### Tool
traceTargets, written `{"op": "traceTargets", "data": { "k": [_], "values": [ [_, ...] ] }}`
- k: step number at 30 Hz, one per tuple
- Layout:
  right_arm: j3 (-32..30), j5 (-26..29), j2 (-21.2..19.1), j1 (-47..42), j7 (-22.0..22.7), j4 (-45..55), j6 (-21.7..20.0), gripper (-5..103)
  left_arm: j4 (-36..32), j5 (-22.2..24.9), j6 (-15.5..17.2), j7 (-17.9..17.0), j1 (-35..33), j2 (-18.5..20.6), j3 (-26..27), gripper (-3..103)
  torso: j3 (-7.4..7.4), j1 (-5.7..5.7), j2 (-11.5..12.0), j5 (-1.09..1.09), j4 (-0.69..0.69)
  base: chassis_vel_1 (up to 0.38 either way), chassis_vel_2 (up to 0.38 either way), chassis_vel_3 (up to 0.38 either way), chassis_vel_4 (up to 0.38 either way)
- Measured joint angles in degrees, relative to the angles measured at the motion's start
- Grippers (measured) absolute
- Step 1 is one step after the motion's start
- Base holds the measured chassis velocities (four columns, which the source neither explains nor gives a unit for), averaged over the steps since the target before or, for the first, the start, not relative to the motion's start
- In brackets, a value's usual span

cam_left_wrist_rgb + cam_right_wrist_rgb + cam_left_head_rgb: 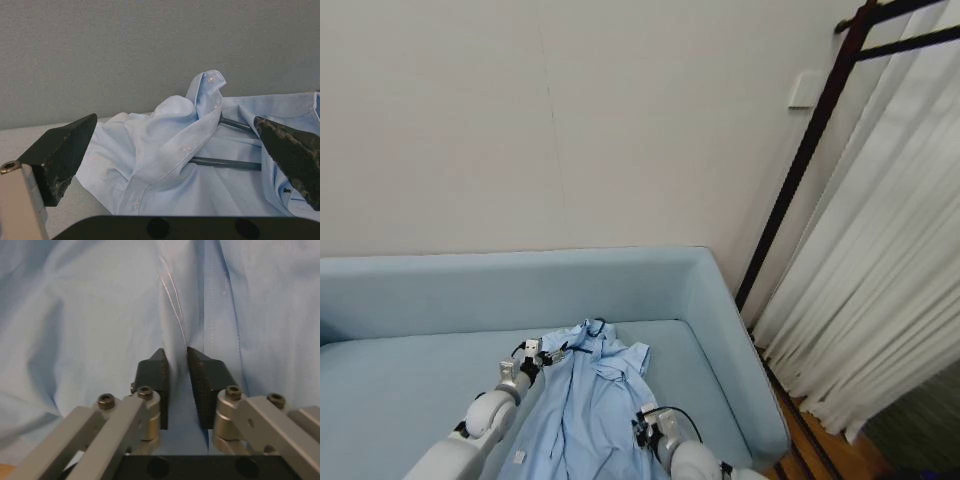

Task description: Pick up the clothes from the sofa and hang them on the clothes hanger.

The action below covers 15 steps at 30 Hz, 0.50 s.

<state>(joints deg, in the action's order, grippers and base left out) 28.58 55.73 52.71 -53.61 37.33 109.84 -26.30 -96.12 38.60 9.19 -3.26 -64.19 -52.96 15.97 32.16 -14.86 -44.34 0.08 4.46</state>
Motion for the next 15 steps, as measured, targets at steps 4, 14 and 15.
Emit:
{"op": "traceTargets", "data": {
  "k": [4, 14, 15],
  "values": [
    [0.27, -0.25, -0.17, -0.02, 0.06, 1.45, 0.17, 5, 0.02, 0.0, 0.0, 0.02, 0.12, -0.06, -0.06, 100, 0.0, 0.0, 0.01, 0.0, 0.0, 0.0, 0.0, 0.0, 0.0],
    [3.3, 0.96, -0.57, 1.16, 0.51, 7.8, -0.11, 0, 0.27, -0.02, -0.01, 0.07, 0.05, -0.23, -0.42, 100, 0.0, 0.0, 0.01, 0.0, 0.0, 0.0, 0.0, 0.0, 0.0],
    [4.1, 1.26, -0.02, 1.72, 0.35, 8.04, -0.2, 0, 0.3, -0.02, -0.01, 0.08, 0.06, -0.34, -0.55, 100, 0.0, 0.0, 0.01, -0.01, 0.01, 0.0, 0.0, 0.0, 0.0]
  ]
}}
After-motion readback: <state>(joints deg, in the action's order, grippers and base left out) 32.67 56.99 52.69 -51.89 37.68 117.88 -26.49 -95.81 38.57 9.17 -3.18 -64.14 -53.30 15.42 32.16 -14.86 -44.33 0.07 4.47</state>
